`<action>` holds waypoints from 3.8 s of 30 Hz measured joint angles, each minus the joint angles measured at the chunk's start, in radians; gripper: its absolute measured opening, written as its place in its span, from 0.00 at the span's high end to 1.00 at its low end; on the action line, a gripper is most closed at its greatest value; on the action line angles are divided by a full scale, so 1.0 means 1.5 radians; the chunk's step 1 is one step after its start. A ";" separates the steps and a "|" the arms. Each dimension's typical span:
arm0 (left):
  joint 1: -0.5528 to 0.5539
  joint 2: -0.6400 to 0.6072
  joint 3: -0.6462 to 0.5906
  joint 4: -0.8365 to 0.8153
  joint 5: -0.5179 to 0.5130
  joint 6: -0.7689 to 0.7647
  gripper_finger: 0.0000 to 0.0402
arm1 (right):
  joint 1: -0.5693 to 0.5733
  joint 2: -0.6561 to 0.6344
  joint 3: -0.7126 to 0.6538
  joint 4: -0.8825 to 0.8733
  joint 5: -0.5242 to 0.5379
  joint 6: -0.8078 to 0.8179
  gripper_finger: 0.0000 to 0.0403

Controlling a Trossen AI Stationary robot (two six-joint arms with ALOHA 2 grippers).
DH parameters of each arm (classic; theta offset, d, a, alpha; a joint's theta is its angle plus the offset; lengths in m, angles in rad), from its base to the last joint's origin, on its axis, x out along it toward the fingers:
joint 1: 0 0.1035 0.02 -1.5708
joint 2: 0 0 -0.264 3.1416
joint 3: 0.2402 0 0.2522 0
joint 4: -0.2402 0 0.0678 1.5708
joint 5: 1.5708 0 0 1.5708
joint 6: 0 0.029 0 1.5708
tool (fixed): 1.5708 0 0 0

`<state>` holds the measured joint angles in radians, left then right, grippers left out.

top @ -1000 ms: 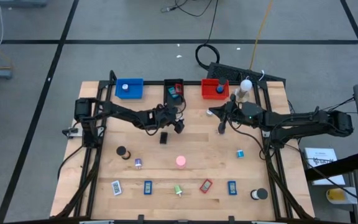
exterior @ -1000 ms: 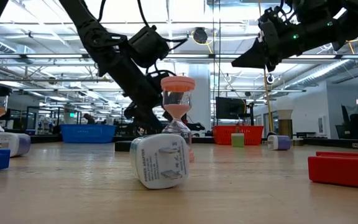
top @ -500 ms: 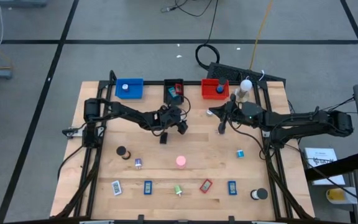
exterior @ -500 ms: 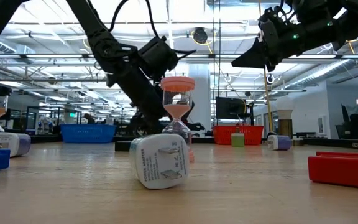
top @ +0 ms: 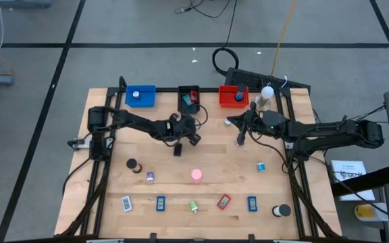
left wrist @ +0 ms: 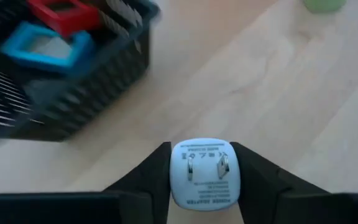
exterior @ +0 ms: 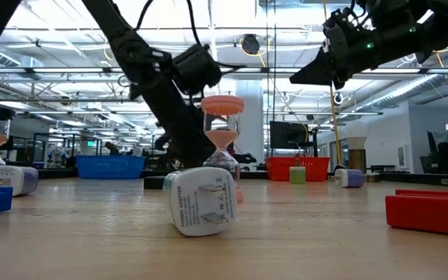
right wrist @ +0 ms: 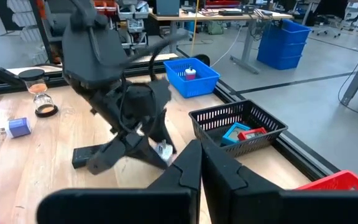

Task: Pick & Place Office items
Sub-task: Put the top left purple charger adapter into the blue bin

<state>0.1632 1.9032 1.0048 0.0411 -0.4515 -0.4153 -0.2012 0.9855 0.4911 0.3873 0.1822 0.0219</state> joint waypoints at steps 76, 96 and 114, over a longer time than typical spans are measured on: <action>0.537 -0.226 -0.239 0.079 0.127 0.046 0.66 | -0.001 0.000 0.000 0.003 0.000 -0.020 1.00; 0.538 -0.158 -0.238 0.127 0.117 0.064 0.66 | -0.001 0.000 0.000 0.003 0.000 -0.020 1.00; 0.531 -0.189 -0.239 0.105 0.126 0.091 0.54 | -0.001 0.000 0.000 0.003 0.000 -0.020 1.00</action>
<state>0.9604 1.6198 0.6468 0.1984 -0.2631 -0.2787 -0.2024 0.9859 0.4915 0.3916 0.1818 -0.0078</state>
